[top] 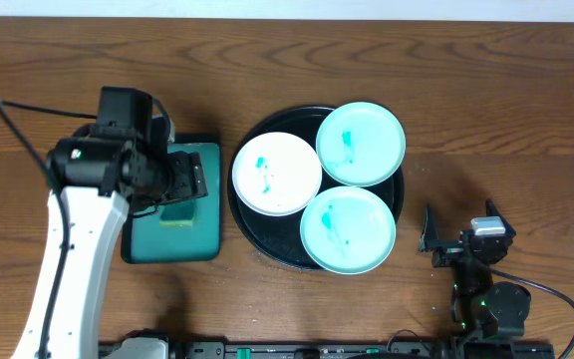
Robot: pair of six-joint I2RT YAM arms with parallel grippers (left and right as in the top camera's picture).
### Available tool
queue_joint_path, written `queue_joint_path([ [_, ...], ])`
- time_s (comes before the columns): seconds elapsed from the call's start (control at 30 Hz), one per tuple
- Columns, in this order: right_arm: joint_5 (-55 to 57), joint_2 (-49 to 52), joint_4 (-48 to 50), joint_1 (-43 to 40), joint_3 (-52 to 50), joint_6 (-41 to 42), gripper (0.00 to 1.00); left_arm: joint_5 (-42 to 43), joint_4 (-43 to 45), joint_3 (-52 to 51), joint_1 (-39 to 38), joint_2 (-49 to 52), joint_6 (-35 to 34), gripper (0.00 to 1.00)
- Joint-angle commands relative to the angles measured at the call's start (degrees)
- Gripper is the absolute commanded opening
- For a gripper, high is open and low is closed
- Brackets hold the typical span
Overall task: Clean dirty plates on tray and stack at the side
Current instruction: 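Raise the left arm over the water tray and the right arm toward the plates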
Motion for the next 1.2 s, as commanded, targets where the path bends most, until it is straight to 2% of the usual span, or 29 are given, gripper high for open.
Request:
queue_joint_path([
  [0.0, 0.3, -0.3, -0.3, 0.6, -0.1, -0.7, 0.99, 0.3, -1.6, 1.3, 0.3, 1.8, -1.8, 0.82],
  [0.43, 0.3, -0.3, 0.5, 0.6, -0.1, -0.7, 0.99, 0.3, -1.7, 1.3, 0.3, 3.1, -1.9, 0.82],
  [0.6, 0.2, -0.3, 3.7, 0.7, -0.1, -0.4, 0.99, 0.2, -1.6, 1.3, 0.3, 3.1, -1.9, 0.82],
  [0.77, -10.6, -0.3, 7.6, 0.7, -0.1, 7.0, 0.99, 0.2, -1.6, 1.3, 0.3, 3.1, -1.9, 0.82],
  [0.9, -24.5, -0.3, 17.1, 0.7, 0.1, 7.0, 0.99, 0.2, -1.1, 1.3, 0.3, 3.1, -1.9, 0.82],
  [0.97, -27.9, -0.3, 21.6, 0.6, 1.2, 6.7, 0.99, 0.2, -0.7, 1.3, 0.3, 3.1, -1.9, 0.82],
  [1.03, -28.7, 0.0, 20.7, 0.6, 4.2, 6.7, 0.99, 0.2, -0.2, 1.3, 0.3, 3.1, -1.9, 0.82],
  [1.17, -27.3, 4.2, 9.9, 0.6, 13.7, 4.3, 0.99, 0.2, 0.1, 1.3, 0.3, 3.1, -1.9, 0.82],
])
